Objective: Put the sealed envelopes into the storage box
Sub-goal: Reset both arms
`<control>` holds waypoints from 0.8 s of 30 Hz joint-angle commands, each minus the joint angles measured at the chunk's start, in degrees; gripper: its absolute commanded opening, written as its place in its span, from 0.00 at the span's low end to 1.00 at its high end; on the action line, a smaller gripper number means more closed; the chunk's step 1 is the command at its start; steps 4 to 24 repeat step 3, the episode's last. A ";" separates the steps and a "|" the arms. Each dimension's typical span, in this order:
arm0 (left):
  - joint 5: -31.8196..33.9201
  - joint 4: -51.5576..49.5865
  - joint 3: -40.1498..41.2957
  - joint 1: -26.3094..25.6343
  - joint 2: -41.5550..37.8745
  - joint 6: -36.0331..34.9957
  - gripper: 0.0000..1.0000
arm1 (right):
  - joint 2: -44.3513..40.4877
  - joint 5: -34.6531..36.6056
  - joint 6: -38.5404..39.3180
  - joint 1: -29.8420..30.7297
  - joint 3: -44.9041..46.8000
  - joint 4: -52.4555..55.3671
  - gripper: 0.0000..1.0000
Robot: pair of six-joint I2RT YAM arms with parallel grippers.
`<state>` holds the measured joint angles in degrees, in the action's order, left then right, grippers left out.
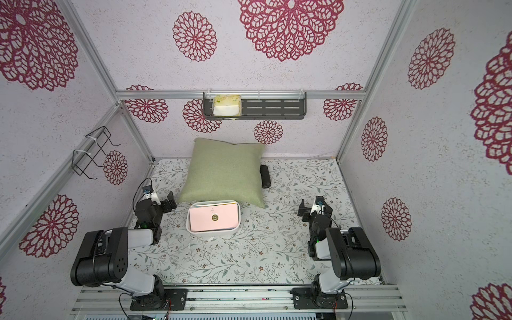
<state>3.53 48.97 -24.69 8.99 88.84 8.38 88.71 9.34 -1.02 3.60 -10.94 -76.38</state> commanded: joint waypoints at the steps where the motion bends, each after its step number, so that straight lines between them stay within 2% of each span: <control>1: 0.26 0.29 0.18 -0.23 -0.11 -0.58 0.97 | -0.53 1.02 1.04 0.45 -0.78 -1.22 0.99; 24: 0.30 0.21 0.20 -0.22 -0.16 -0.64 0.97 | -0.63 0.94 1.10 0.45 -0.49 -1.67 0.99</control>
